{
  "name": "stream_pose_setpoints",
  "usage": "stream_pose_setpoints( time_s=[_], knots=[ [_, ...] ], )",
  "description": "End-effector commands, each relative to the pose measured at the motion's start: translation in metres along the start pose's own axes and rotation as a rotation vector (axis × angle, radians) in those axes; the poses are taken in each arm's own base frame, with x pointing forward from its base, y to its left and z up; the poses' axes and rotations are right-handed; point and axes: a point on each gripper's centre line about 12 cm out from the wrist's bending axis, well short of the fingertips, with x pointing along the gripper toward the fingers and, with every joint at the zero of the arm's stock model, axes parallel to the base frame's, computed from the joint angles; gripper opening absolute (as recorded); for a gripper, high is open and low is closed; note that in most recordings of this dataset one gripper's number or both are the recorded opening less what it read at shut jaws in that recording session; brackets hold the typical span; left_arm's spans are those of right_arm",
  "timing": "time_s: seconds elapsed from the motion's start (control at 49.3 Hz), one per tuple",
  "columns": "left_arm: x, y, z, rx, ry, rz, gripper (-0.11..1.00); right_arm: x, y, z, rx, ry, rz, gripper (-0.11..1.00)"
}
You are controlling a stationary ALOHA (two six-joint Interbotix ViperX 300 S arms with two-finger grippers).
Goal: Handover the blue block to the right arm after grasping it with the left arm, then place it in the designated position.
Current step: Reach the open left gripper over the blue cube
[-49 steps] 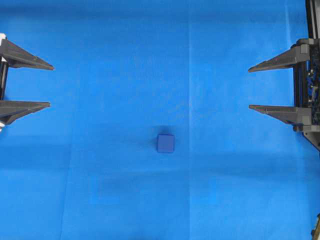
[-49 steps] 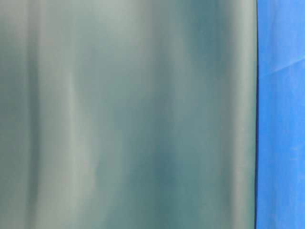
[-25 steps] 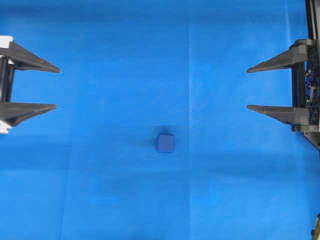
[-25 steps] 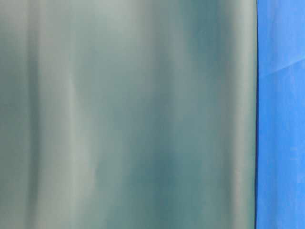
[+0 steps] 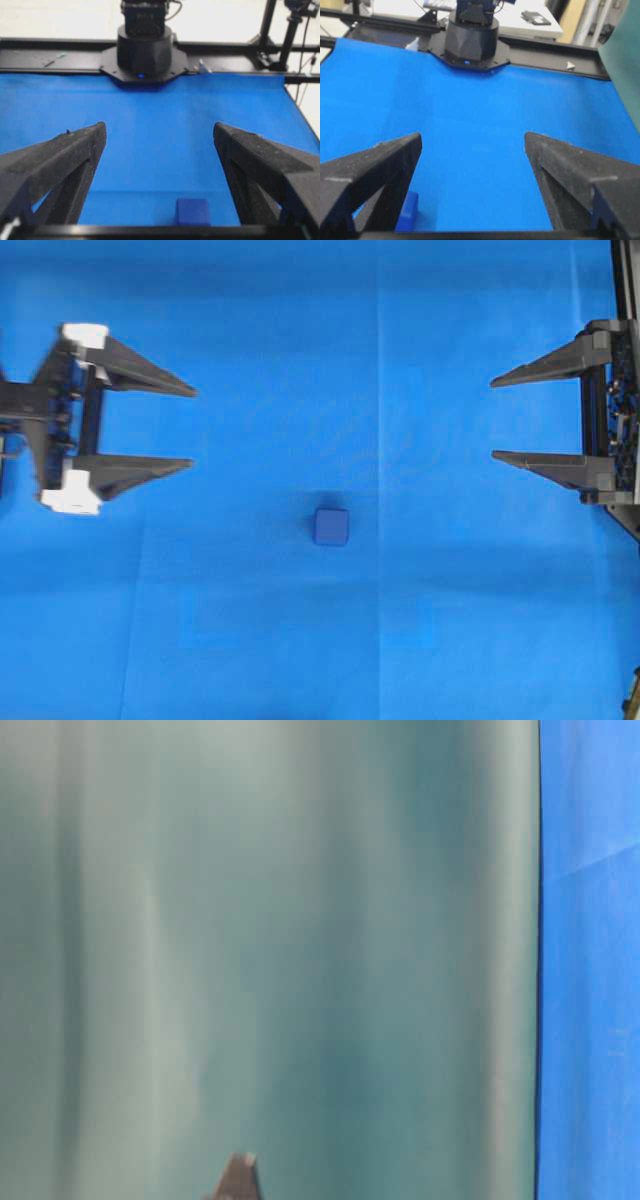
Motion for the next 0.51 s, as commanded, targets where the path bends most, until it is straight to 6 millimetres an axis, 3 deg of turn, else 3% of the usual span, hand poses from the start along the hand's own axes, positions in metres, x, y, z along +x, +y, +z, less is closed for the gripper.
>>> stream_pose_setpoints(
  time_s=[0.0, 0.487],
  knots=[
    [0.019, -0.005, 0.01, 0.004, -0.029, -0.019, 0.91, 0.003, 0.0, 0.008, 0.005, -0.021, 0.0, 0.96],
    [0.111, -0.024, 0.013, 0.003, 0.006, -0.062, 0.91, 0.003, -0.001, 0.007, 0.005, -0.019, -0.006, 0.96]
  ],
)
